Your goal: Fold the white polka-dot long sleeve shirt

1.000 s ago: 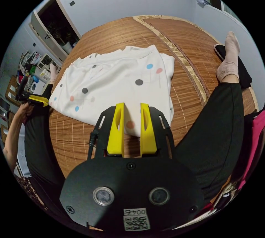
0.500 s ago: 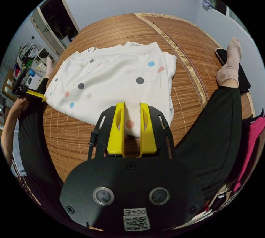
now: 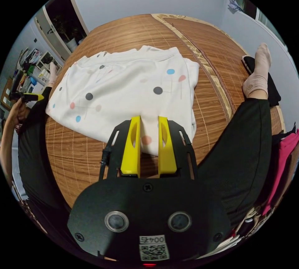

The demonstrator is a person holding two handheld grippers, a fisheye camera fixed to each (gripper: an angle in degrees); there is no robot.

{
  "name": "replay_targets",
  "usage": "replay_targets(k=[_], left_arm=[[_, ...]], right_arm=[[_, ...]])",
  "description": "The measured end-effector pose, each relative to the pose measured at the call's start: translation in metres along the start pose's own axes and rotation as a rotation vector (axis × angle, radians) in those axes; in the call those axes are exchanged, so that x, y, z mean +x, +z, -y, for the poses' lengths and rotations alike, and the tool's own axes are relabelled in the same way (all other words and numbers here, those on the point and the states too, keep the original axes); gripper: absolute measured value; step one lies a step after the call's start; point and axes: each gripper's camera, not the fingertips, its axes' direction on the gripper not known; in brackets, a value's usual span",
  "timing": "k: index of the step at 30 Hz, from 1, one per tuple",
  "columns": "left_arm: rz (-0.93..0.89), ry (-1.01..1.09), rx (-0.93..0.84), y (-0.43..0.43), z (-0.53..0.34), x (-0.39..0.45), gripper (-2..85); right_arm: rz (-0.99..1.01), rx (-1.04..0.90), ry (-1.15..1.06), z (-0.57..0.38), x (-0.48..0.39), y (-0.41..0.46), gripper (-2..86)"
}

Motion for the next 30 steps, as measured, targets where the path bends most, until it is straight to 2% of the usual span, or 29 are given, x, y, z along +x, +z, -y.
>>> replay_targets(k=[6, 9, 16, 21, 25, 30], left_arm=[[0.072, -0.032, 0.258, 0.013, 0.047, 0.011, 2.1], [0.059, -0.048, 0.330, 0.029, 0.067, 0.012, 1.8], [0.230, -0.054, 0.337, 0.073, 0.087, 0.008, 0.7], [0.175, -0.070, 0.417, 0.088, 0.068, -0.009, 0.4], [0.155, -0.071, 0.426, 0.090, 0.065, -0.015, 0.4], [0.213, -0.055, 0.431, 0.095, 0.065, -0.008, 0.3]], right_arm=[[-0.006, 0.004, 0.008, 0.011, -0.003, 0.007, 9.5], [0.005, 0.005, 0.013, 0.017, -0.002, 0.010, 9.5], [0.016, 0.000, 0.024, 0.031, -0.001, 0.014, 9.1], [-0.002, 0.212, 0.017, 0.053, 0.008, -0.016, 7.7], [0.080, 0.219, -0.036, 0.106, 0.026, -0.012, 7.9], [0.006, 0.200, -0.093, 0.186, 0.037, 0.021, 7.3]])
